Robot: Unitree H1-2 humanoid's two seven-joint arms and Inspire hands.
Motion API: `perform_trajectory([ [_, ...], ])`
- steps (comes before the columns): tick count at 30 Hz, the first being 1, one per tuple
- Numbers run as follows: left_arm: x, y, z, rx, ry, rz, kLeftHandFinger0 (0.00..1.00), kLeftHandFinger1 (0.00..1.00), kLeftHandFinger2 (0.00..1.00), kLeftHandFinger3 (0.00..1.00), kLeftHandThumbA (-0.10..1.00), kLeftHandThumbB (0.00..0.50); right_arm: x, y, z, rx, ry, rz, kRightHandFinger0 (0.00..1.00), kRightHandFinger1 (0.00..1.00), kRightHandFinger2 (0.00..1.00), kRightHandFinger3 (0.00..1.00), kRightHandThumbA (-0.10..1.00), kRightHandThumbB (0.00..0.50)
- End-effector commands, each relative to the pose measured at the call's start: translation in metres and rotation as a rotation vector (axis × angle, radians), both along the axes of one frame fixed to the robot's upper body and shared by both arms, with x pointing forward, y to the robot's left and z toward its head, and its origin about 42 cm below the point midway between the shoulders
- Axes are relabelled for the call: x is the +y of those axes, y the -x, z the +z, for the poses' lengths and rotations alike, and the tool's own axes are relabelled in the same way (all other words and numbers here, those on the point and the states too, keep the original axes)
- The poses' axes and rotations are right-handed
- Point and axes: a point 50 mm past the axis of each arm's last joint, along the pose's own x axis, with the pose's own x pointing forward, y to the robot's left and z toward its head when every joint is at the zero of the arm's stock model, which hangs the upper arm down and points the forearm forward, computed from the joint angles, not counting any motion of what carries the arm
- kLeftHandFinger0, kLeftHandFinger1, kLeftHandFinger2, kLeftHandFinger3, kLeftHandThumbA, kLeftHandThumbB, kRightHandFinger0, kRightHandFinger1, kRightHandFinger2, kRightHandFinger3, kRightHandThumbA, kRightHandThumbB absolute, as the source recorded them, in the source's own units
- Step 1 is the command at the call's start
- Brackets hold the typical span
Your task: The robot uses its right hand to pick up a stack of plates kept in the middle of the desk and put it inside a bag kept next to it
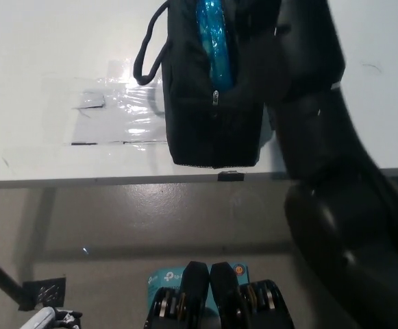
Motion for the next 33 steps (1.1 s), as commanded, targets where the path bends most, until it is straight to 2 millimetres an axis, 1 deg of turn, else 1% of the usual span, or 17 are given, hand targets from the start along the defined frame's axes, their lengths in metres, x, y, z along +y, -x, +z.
perform_trajectory([
  [1, 0.005, -0.001, 0.007, -0.026, -0.017, -0.004, 0.79, 0.84, 0.86, 0.88, -0.1, 0.185, 0.001, 0.026, 0.083, -0.132, 0.01, -0.017, 1.0, 1.0, 1.0, 1.0, 1.0, 0.5],
  [4, 0.006, 0.0, 0.006, -0.027, -0.013, -0.003, 0.77, 0.82, 0.86, 0.88, -0.1, 0.182, -0.011, 0.033, 0.077, -0.144, -0.116, 0.06, 1.0, 1.0, 1.0, 1.0, 0.91, 0.479],
  [6, 0.005, 0.001, 0.007, -0.025, -0.014, -0.004, 0.78, 0.83, 0.87, 0.88, -0.1, 0.17, -0.024, 0.05, 0.05, -0.169, -0.14, 0.1, 1.0, 1.0, 1.0, 1.0, 0.9, 0.436],
  [8, 0.006, 0.0, 0.007, -0.027, -0.017, -0.007, 0.78, 0.83, 0.87, 0.88, -0.1, 0.169, -0.025, 0.056, 0.044, -0.175, -0.137, 0.11, 1.0, 1.0, 1.0, 1.0, 0.9, 0.433],
  [11, 0.007, 0.001, 0.007, -0.031, -0.019, -0.009, 0.77, 0.83, 0.87, 0.87, -0.1, 0.165, -0.044, 0.09, -0.008, -0.187, -0.174, 0.198, 1.0, 1.0, 1.0, 1.0, 0.78, 0.377],
  [12, 0.007, 0.002, 0.007, -0.031, -0.018, -0.008, 0.77, 0.83, 0.87, 0.87, -0.1, 0.165, -0.043, 0.09, -0.008, -0.187, -0.172, 0.201, 1.0, 1.0, 1.0, 1.0, 0.78, 0.377],
  [14, 0.007, 0.003, 0.006, -0.032, -0.008, 0.002, 0.79, 0.84, 0.87, 0.88, -0.1, 0.166, -0.067, 0.127, -0.071, -0.177, -0.23, 0.246, 1.0, 1.0, 1.0, 1.0, 0.66, 0.297],
  [15, 0.007, 0.003, 0.005, -0.032, -0.007, 0.003, 0.79, 0.85, 0.88, 0.87, -0.1, 0.166, -0.068, 0.129, -0.073, -0.177, -0.232, 0.247, 1.0, 1.0, 1.0, 1.0, 0.66, 0.296],
  [16, 0.007, 0.002, 0.006, -0.034, -0.009, 0.001, 0.79, 0.85, 0.88, 0.87, -0.1, 0.166, -0.074, 0.135, -0.087, -0.185, -0.231, 0.249, 1.0, 1.0, 1.0, 1.0, 0.62, 0.27],
  [20, 0.007, 0.002, 0.008, -0.038, -0.019, -0.001, 0.77, 0.84, 0.87, 0.86, -0.1, 0.169, -0.109, 0.175, -0.166, -0.225, -0.219, 0.224, 1.0, 1.0, 1.0, 1.0, 0.57, 0.217],
  [22, 0.007, 0.002, 0.008, -0.037, -0.021, -0.001, 0.77, 0.84, 0.86, 0.86, -0.1, 0.17, -0.115, 0.181, -0.175, -0.228, -0.22, 0.223, 1.0, 1.0, 1.0, 1.0, 0.55, 0.206],
  [23, 0.008, 0.0, 0.01, -0.034, -0.018, 0.008, 0.79, 0.85, 0.86, 0.86, -0.1, 0.173, -0.128, 0.192, -0.199, -0.232, -0.238, 0.223, 1.0, 1.0, 1.0, 1.0, 0.49, 0.179],
  [25, 0.008, -0.001, 0.009, -0.036, -0.017, 0.005, 0.81, 0.86, 0.87, 0.87, -0.1, 0.168, -0.145, 0.206, -0.224, -0.208, -0.235, 0.212, 1.0, 1.0, 1.0, 1.0, 0.44, 0.164],
  [26, 0.008, 0.0, 0.009, -0.038, -0.016, 0.005, 0.81, 0.86, 0.87, 0.87, -0.1, 0.168, -0.158, 0.218, -0.243, -0.18, -0.247, 0.197, 1.0, 1.0, 1.0, 1.0, 0.35, 0.17],
  [28, 0.008, 0.0, 0.01, -0.04, -0.032, -0.005, 0.82, 0.86, 0.87, 0.87, -0.1, 0.166, -0.166, 0.225, -0.255, -0.161, -0.255, 0.191, 1.0, 1.0, 1.0, 1.0, 0.32, 0.174],
  [31, 0.012, -0.002, 0.013, -0.052, -0.023, 0.008, 0.79, 0.83, 0.86, 0.87, -0.1, 0.166, -0.183, 0.237, -0.295, -0.108, -0.237, 0.161, 1.0, 1.0, 1.0, 1.0, 0.26, 0.166],
  [33, 0.014, -0.001, 0.011, -0.052, -0.011, 0.011, 0.79, 0.83, 0.87, 0.87, -0.1, 0.161, -0.188, 0.242, -0.309, -0.082, -0.23, 0.149, 1.0, 1.0, 1.0, 1.0, 0.24, 0.168],
])
